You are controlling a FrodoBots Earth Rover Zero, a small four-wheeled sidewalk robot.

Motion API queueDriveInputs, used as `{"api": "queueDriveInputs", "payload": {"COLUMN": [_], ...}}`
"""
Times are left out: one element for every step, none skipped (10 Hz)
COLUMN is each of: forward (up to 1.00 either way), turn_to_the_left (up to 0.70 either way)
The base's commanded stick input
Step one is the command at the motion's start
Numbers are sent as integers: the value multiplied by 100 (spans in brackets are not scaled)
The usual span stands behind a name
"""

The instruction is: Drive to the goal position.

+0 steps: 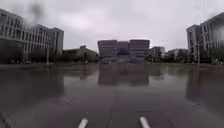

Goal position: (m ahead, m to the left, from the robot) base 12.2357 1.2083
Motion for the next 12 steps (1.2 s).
{"api": "queueDriveInputs", "payload": {"forward": [100,100,100,100,100,100,100,100,100,100,100,100], "turn_to_the_left": [3,3,3,3,3,3,3,3,3,3,3,3]}}
